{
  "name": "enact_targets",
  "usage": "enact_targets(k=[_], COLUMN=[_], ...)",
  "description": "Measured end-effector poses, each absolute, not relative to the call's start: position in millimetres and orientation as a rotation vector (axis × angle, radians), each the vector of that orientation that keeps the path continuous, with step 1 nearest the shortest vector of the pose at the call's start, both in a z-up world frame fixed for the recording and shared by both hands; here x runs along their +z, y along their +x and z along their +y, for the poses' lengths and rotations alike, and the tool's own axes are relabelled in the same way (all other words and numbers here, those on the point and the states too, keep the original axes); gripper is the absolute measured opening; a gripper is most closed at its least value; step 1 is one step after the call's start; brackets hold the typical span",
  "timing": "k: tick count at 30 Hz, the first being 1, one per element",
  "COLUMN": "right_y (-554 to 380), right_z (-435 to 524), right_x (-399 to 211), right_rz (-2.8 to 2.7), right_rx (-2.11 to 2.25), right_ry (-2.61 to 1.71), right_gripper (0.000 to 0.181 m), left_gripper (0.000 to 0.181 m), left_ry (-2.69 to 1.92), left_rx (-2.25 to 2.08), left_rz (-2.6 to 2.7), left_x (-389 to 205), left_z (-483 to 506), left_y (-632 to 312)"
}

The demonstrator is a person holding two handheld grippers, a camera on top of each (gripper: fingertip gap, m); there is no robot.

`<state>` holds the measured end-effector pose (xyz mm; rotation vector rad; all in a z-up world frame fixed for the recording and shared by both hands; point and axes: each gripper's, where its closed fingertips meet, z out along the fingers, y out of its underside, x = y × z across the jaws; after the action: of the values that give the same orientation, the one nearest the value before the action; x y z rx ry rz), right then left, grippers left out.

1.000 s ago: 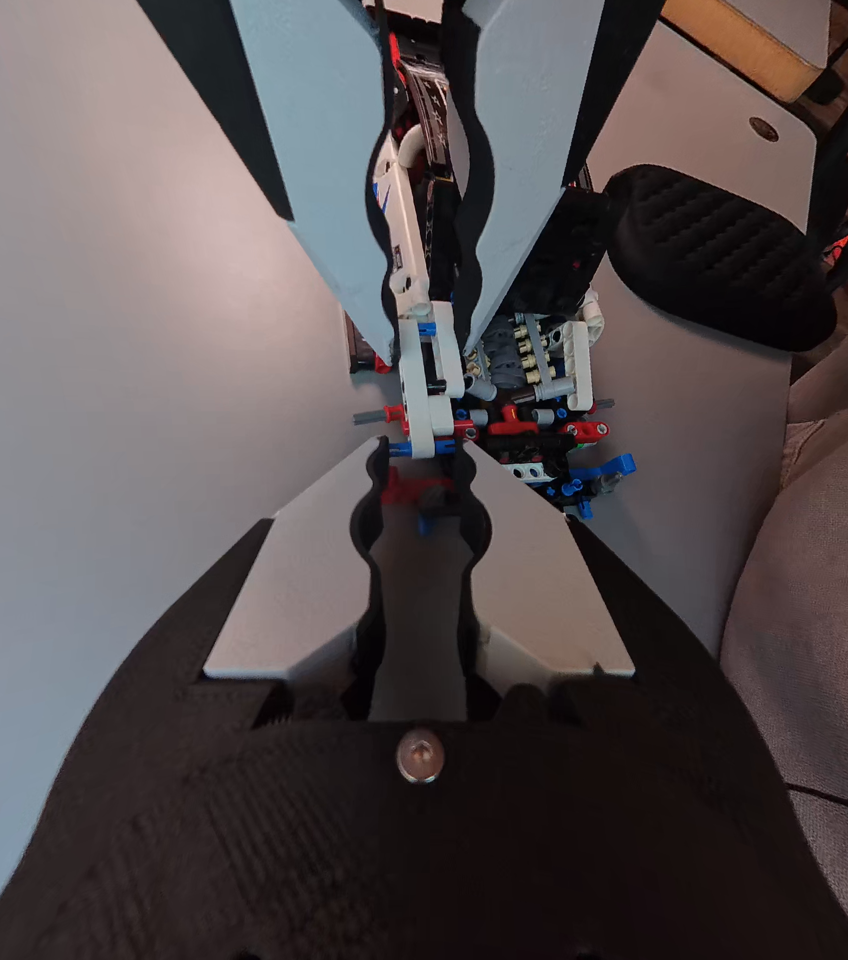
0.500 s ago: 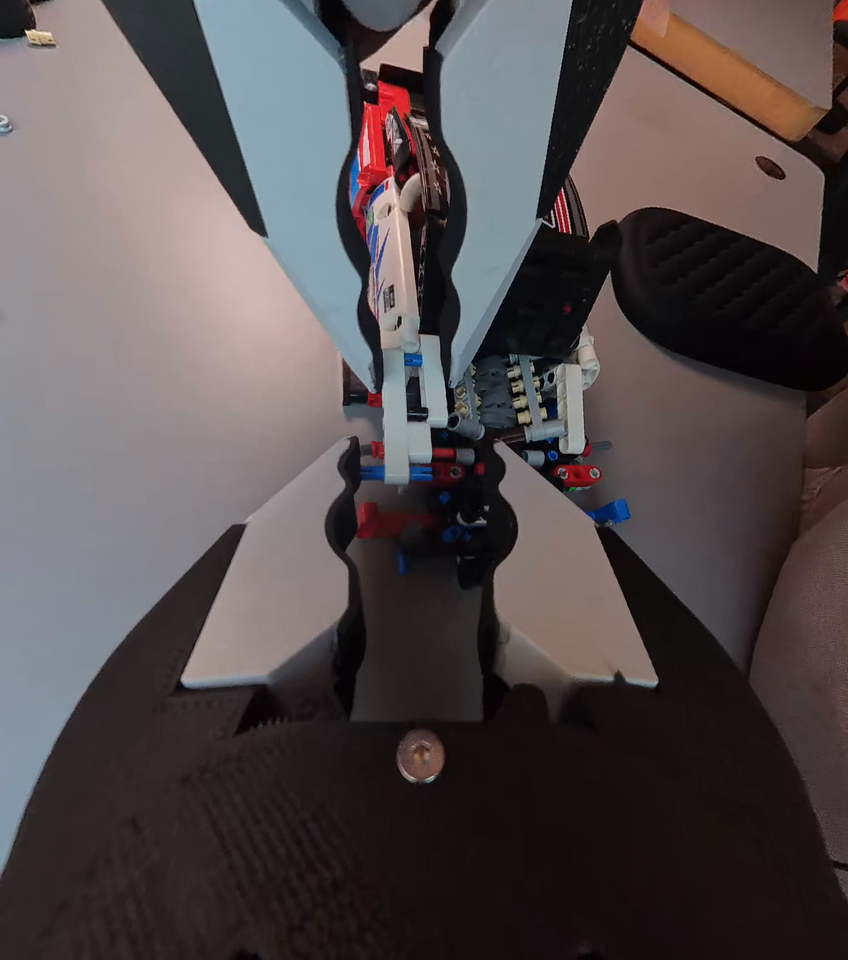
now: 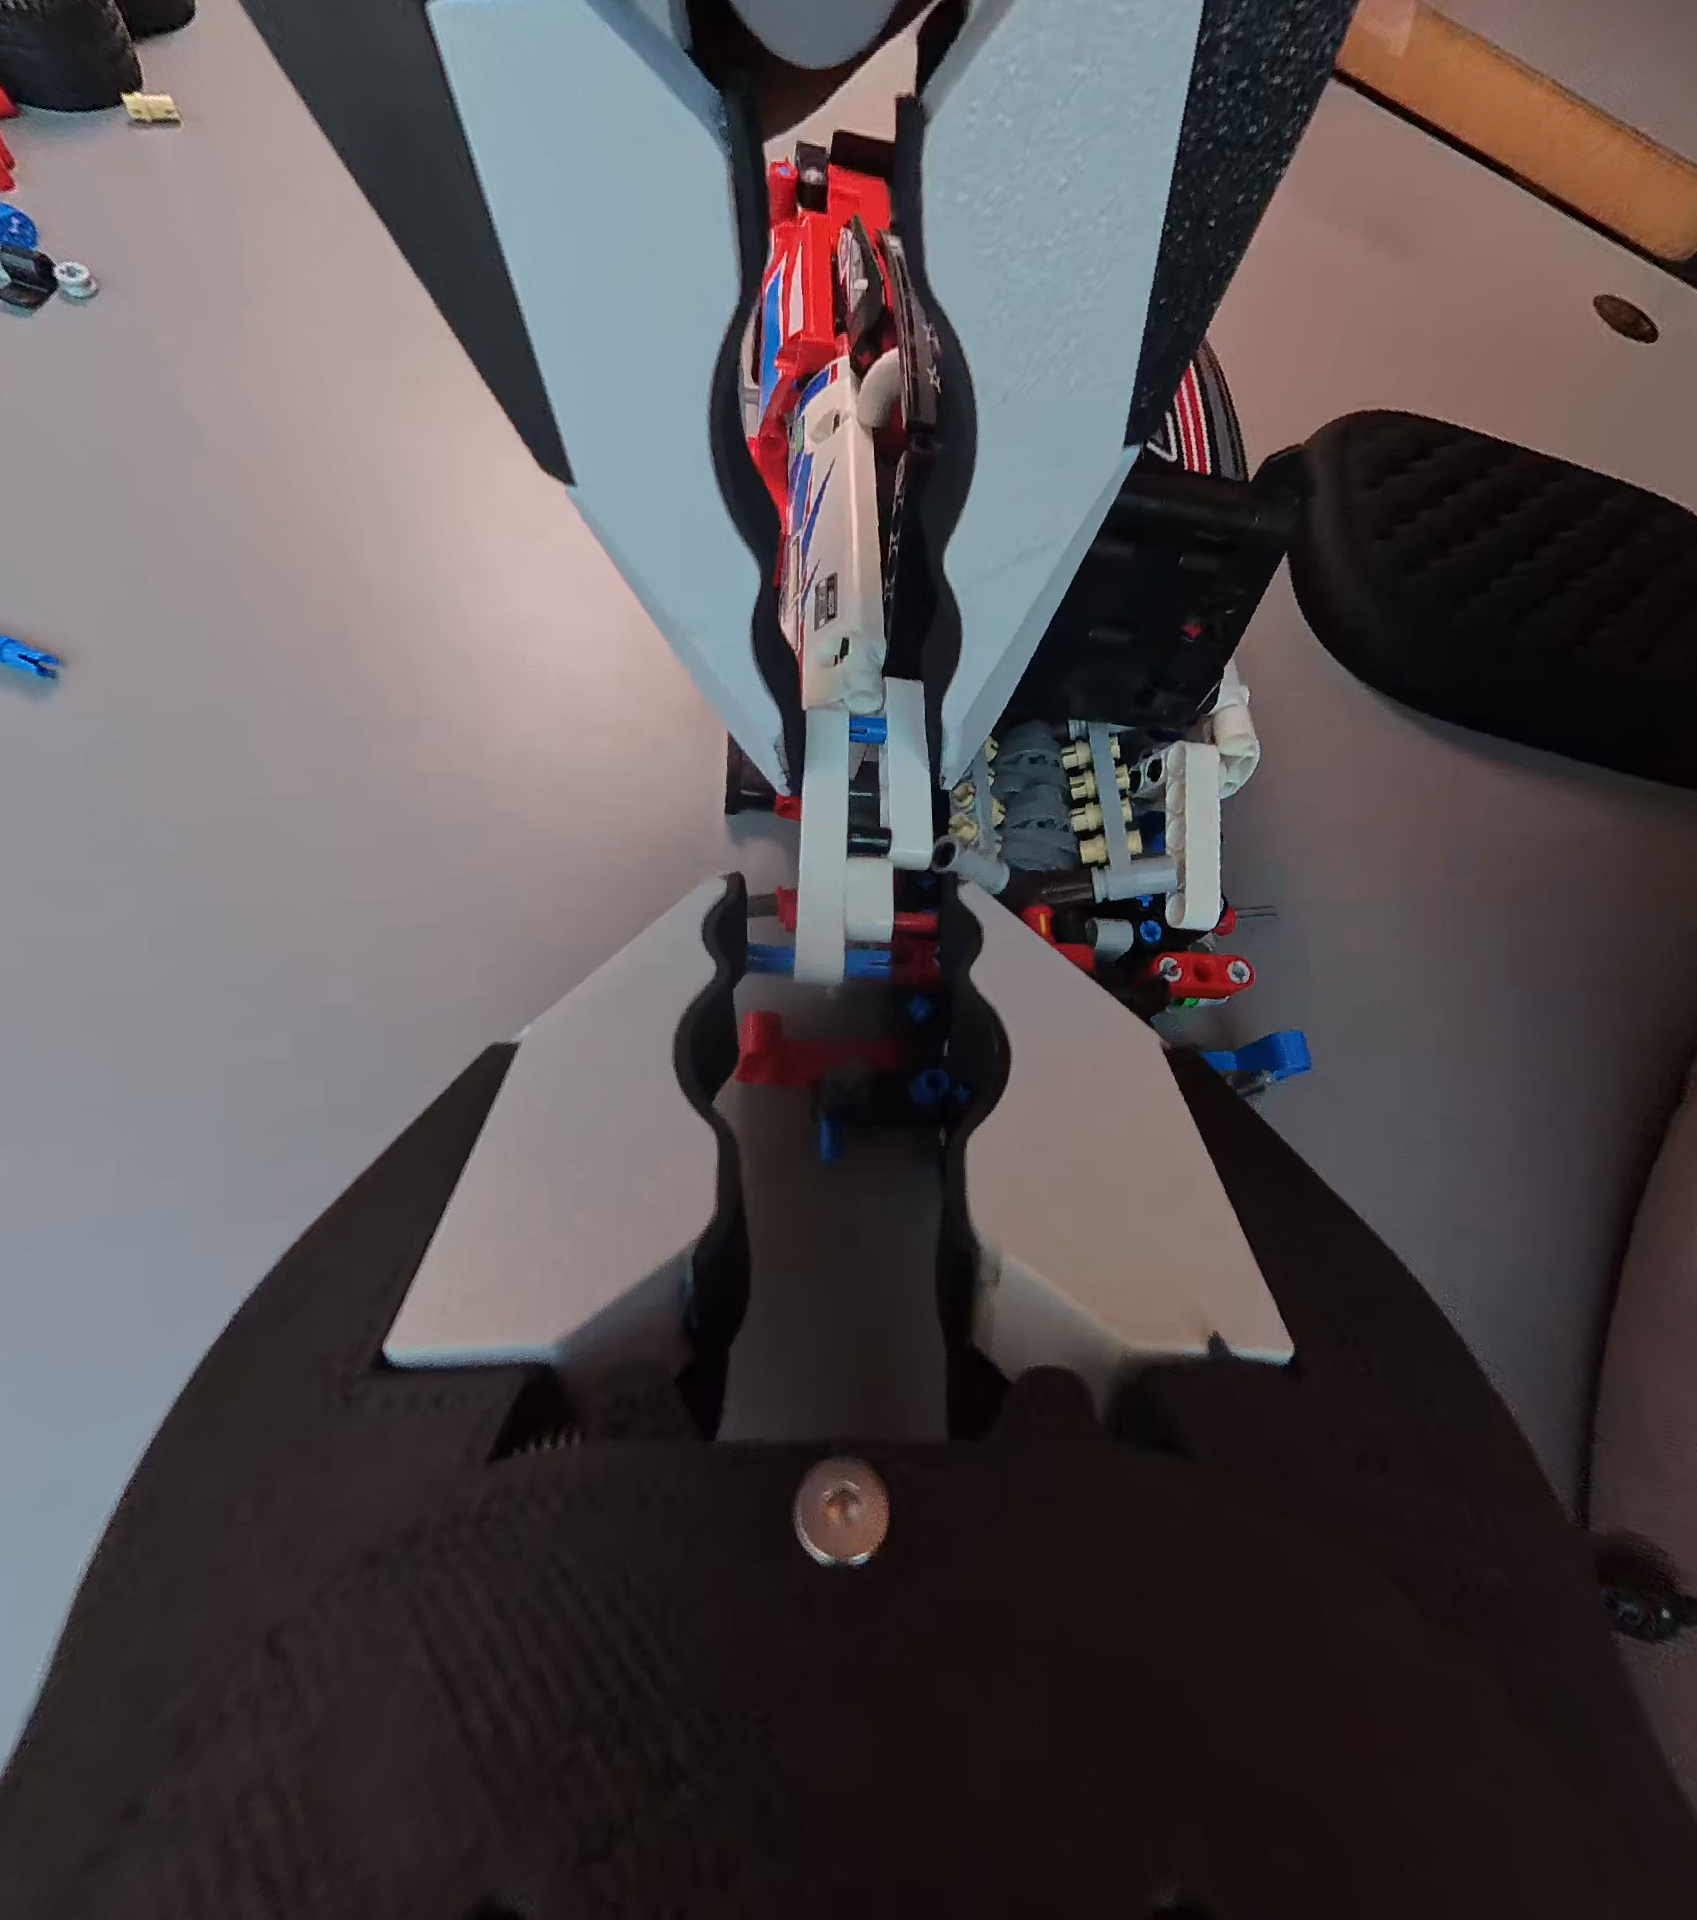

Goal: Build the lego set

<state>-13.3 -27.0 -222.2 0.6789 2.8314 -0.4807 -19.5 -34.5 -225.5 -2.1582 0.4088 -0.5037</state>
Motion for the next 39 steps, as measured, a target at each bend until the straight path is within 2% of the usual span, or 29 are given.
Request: enact_targets(k=[21,29,32,34,39], right_y=[-15,-15,-15,-15,-16], right_z=[-26,-25,-25,-25,-24], right_x=[-223,-223,-223,-223,-222], right_rz=[2.814,2.818,2.818,2.821,2.845], right_rx=[-0.5,-0.487,-0.495,-0.505,-0.527], right_ry=[0.711,0.717,0.722,0.725,0.72], right_gripper=[0.022,0.022,0.022,0.022,0.022], left_gripper=[0.033,0.042,0.039,0.029,0.024], left_ry=[-2.188,-2.152,-2.137,-2.126,-2.121], left_rx=[-0.608,-0.575,-0.537,-0.538,-0.552], left_rz=[0.408,0.418,0.427,0.43,0.426], left_x=[-228,-218,-219,-218,-217], left_z=[-42,-36,-31,-30,-27], left_y=[-24,-23,-18,-15,-15])
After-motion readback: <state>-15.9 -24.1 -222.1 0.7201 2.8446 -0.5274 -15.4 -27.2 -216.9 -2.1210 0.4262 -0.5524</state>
